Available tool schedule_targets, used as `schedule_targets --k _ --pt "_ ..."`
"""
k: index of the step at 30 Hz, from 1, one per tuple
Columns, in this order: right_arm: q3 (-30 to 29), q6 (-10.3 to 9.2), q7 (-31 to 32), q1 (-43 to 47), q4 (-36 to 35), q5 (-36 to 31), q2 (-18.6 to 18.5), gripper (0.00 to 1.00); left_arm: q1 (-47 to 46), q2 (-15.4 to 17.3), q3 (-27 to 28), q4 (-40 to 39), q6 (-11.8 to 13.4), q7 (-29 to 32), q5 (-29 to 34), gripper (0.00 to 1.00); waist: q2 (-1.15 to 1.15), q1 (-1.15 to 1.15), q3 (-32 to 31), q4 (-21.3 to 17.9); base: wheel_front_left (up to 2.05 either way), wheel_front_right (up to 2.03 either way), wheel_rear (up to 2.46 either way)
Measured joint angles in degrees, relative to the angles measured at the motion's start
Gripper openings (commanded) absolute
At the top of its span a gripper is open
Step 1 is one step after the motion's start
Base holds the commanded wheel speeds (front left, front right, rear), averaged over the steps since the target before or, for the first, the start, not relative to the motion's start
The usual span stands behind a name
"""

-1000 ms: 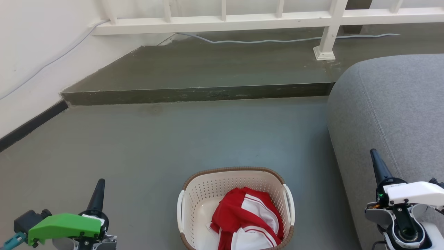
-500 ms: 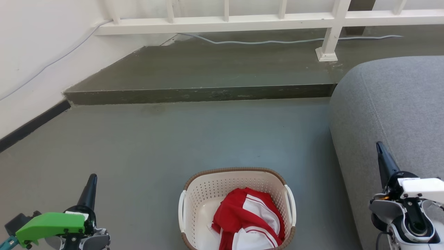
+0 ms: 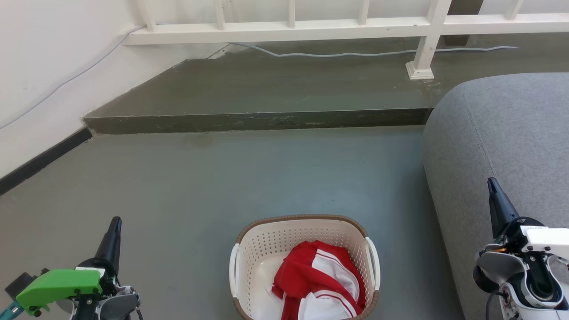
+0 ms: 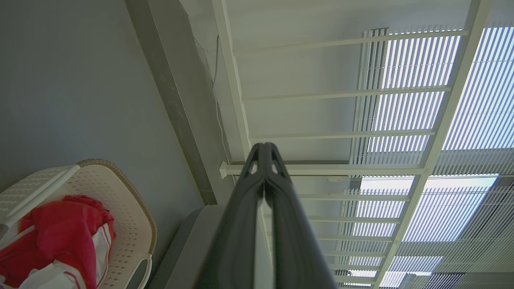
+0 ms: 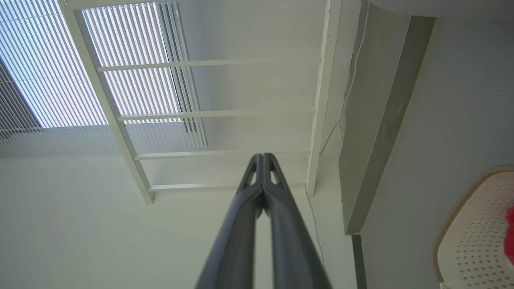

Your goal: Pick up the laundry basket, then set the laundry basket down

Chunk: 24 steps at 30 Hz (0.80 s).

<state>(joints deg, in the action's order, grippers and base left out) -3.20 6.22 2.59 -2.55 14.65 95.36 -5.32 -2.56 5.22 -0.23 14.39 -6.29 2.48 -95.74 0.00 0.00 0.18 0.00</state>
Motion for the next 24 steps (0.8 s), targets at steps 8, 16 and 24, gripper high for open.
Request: schedule_targets --k 8,16,24 --pt "0.0 0.29 0.0 -0.5 0.3 0.0 0.0 0.0 0.0 -0.1 0.0 0.2 0.0 0.0 0.0 0.0 0.0 0.0 0.0 0.0 0.0 0.0 0.0" --pt "-0.1 0.3 0.0 -0.5 0.5 0.0 0.0 0.0 0.0 -0.1 0.1 0.4 -0.3 0.0 0.0 0.0 0.0 0.0 0.0 0.0 0.0 0.0 0.0" --pt "-0.1 0.31 0.1 -0.5 0.6 0.0 0.0 0.0 0.0 -0.1 0.1 0.6 -0.4 0.0 0.0 0.0 0.0 0.0 0.0 0.0 0.0 0.0 0.0"
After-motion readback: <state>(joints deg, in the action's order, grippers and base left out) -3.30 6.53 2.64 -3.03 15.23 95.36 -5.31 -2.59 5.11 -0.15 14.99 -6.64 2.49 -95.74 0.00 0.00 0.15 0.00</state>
